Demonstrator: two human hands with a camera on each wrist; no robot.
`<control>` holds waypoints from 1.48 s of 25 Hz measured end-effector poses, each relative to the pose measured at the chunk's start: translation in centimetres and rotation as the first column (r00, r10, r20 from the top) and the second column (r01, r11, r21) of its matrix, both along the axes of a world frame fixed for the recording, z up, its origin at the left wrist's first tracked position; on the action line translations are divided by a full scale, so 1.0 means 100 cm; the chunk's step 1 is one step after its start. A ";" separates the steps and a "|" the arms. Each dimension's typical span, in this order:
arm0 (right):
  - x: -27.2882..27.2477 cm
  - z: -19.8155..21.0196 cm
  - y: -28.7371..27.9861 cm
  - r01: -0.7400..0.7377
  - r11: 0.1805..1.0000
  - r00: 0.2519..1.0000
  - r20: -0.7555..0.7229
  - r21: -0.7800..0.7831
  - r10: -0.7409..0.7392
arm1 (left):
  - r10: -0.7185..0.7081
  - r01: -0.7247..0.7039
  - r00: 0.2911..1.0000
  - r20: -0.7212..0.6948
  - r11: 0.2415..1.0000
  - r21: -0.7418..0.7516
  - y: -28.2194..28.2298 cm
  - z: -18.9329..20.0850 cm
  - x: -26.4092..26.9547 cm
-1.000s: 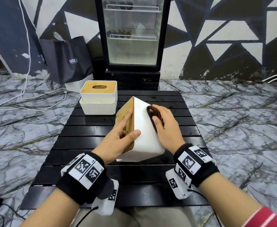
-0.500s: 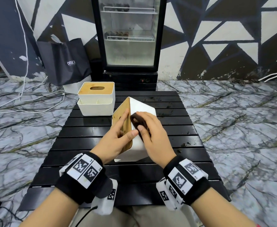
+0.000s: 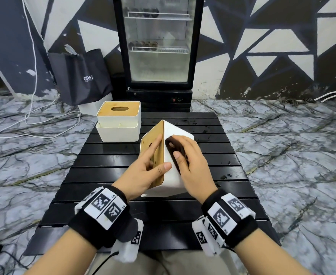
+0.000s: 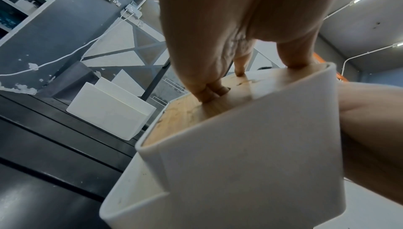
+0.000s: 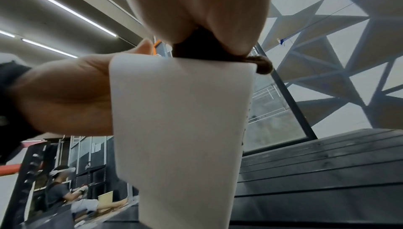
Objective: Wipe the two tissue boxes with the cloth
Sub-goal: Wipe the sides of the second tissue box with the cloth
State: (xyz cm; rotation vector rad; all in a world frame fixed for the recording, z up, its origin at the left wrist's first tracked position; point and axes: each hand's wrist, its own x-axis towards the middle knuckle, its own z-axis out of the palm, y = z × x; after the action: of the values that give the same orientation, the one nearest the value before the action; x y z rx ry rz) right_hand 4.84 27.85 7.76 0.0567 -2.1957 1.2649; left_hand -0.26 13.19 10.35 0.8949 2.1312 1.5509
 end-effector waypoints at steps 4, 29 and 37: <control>0.009 -0.010 -0.008 0.003 1.000 1.000 -0.017 0.003 -0.003 | -0.017 0.017 1.000 0.009 0.999 0.028 -0.002 -0.002 0.000; -0.019 0.036 0.030 -0.008 0.992 0.989 0.150 0.127 -0.011 | -0.097 0.087 0.992 0.081 0.989 0.120 -0.013 -0.007 0.000; 0.001 0.037 0.035 0.047 0.998 0.980 0.194 -0.035 -0.040 | -0.073 0.071 0.997 -0.013 0.990 -0.120 -0.024 0.015 -0.006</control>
State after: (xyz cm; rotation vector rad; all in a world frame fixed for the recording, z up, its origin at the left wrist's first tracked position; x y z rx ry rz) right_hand 4.92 31.34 11.46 -0.1343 -2.3206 1.3372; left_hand -0.89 10.81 11.84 0.9363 2.1539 1.3696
